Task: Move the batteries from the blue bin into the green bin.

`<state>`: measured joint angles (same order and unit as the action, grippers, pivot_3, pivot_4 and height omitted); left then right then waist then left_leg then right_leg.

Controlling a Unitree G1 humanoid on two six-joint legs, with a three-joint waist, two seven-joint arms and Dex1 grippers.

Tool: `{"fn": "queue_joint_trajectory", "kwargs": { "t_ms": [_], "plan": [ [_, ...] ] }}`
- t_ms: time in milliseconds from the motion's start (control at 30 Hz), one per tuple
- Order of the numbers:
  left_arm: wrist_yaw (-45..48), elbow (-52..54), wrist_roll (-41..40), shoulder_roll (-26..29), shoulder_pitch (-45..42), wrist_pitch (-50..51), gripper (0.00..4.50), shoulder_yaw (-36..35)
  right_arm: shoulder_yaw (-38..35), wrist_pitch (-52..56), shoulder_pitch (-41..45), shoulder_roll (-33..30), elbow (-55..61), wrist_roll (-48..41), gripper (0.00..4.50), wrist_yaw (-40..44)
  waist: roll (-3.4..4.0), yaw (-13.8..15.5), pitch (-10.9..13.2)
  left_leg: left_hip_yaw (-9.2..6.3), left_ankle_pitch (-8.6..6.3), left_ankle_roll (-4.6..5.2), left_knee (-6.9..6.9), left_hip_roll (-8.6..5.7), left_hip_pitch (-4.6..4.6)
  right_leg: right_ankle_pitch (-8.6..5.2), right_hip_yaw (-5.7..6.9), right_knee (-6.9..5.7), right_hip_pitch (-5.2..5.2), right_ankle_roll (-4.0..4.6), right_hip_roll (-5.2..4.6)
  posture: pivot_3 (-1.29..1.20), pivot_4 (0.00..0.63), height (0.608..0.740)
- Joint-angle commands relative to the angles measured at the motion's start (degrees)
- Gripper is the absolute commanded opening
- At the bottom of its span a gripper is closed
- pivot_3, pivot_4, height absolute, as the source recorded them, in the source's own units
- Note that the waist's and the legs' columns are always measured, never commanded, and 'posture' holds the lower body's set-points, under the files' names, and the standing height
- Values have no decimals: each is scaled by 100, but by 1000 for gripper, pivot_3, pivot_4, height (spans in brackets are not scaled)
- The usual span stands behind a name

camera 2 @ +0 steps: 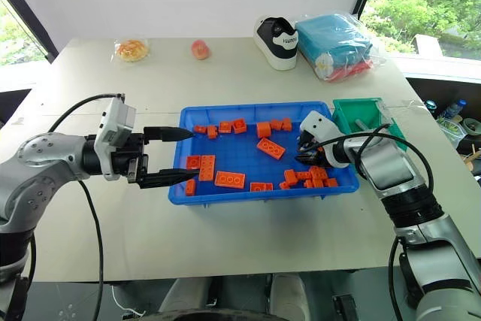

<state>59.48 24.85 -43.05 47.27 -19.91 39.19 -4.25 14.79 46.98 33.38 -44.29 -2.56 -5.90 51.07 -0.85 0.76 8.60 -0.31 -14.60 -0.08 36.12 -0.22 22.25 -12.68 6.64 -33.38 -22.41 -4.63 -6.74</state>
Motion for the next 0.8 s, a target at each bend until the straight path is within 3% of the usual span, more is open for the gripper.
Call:
{"fn": "queue_joint_trajectory", "kwargs": {
  "t_ms": [33, 200, 367, 633, 800],
  "plan": [
    [-11, 110, -73, 81, -48, -16, 4500, -192, -111, -25, 39, 2, 76, 10, 130, -21, 0, 0, 0, 0, 0, 0, 0, 0, 0, 0, 0, 0, 0, 0, 0, 0, 150, 725],
    [22, 64, -53, 67, -87, -29, 4500, -163, -247, 51, 56, -58, 381, -68, 93, -24, 0, 1, 0, 0, 0, 0, 0, 0, 0, 0, 0, 0, 0, 0, 0, 0, 150, 725],
    [60, 30, -53, 71, -107, -35, 4500, -158, -1063, 553, 588, -211, 824, -564, 93, -16, 8, -1, 5, 0, 0, 0, -1, 1, 1, 1, 0, 0, -2, -1, 0, 0, 150, 725],
    [127, -50, -15, 48, -100, -79, 4500, -118, -1492, -107, 915, -1404, -230, -149, 93, -92, -5, 100, -3, 7, -2, 3, -1, -3, 2, -10, 2, 15, 0, 16, -1, 0, 150, 725],
    [177, -150, 38, 13, -181, -128, 4500, -53, -1458, -557, 791, -1458, -582, -72, 2625, -51, 11, 76, 6, 13, -2, 3, 0, 0, 1, -9, -3, 4, -4, 16, -1, 0, 150, 725]
  ]
}}
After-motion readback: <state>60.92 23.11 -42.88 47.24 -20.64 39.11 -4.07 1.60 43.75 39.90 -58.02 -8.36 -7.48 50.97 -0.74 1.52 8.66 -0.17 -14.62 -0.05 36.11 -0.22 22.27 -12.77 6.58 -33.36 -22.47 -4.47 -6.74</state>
